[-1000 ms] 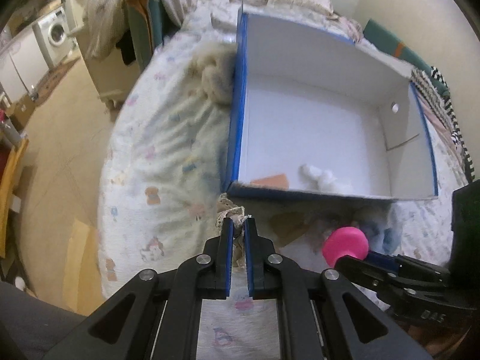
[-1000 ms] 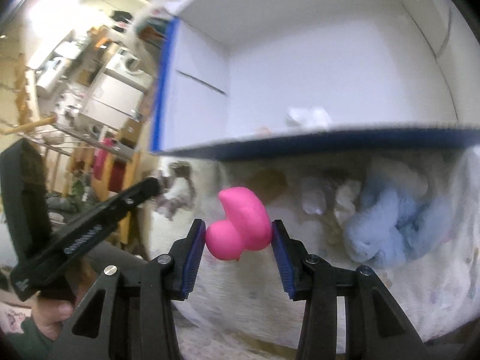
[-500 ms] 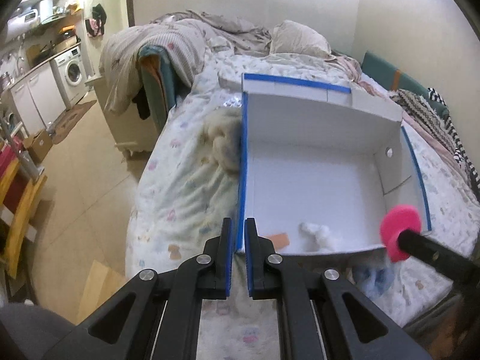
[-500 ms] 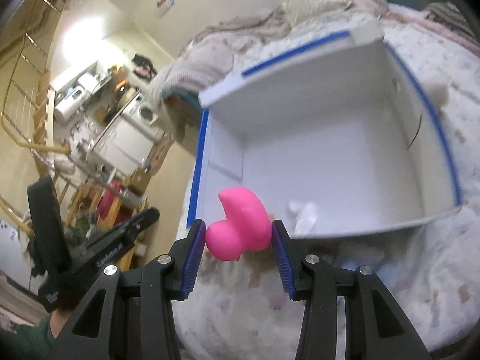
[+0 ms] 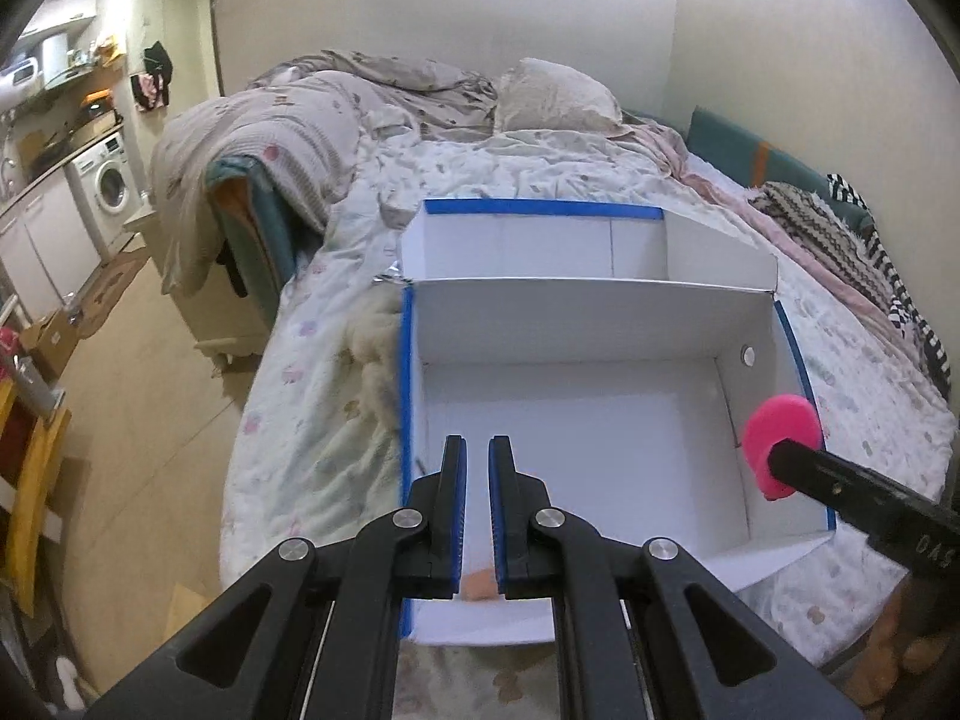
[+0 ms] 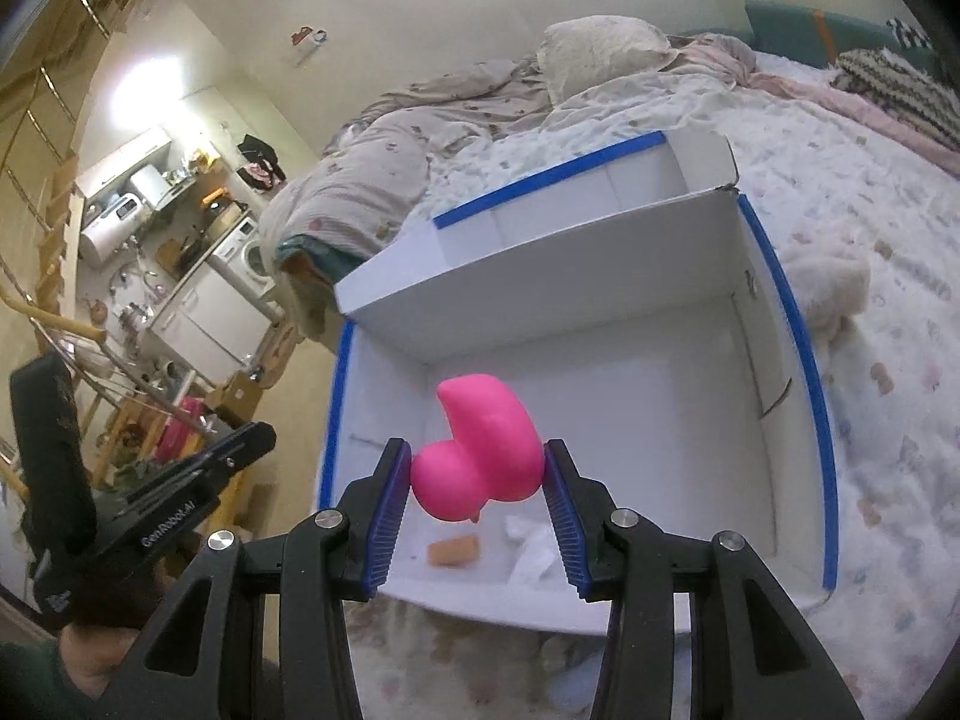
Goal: Organize soft objects
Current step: 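Carry the pink duck into the box and open the right gripper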
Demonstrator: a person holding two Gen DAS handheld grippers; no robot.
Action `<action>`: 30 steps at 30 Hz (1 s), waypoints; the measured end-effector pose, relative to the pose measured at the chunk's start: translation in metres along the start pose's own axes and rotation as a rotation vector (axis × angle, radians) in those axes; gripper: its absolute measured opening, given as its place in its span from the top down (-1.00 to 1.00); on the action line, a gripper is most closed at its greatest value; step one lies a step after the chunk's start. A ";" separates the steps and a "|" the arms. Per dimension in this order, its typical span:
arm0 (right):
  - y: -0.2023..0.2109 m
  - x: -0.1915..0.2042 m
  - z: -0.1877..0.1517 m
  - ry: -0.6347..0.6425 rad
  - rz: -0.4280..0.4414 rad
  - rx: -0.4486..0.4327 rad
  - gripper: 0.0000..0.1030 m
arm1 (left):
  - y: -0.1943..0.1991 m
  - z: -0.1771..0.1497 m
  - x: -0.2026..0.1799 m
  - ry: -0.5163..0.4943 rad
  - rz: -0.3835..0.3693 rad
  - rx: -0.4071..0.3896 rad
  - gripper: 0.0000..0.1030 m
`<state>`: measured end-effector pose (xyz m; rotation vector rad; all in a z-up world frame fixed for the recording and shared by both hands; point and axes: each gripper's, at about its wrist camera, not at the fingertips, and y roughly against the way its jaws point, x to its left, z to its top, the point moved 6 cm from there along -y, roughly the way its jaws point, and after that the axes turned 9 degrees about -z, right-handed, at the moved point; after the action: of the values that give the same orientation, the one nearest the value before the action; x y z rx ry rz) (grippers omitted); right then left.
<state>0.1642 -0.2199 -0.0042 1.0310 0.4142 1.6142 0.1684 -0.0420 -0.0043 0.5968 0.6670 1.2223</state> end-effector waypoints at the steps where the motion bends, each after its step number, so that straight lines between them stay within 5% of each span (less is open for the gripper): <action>1: -0.005 -0.001 0.000 -0.003 -0.006 0.003 0.08 | -0.004 0.002 -0.001 -0.004 -0.002 0.003 0.86; 14: -0.050 -0.024 -0.013 -0.038 -0.082 0.106 0.08 | -0.080 -0.021 -0.018 -0.024 -0.062 0.128 0.86; 30: -0.082 -0.038 -0.040 -0.028 -0.155 0.254 0.08 | -0.113 -0.047 -0.020 -0.033 -0.066 0.221 0.86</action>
<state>0.1818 -0.2192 -0.1015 1.1790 0.6768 1.4322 0.2025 -0.0859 -0.1153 0.7711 0.7939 1.0824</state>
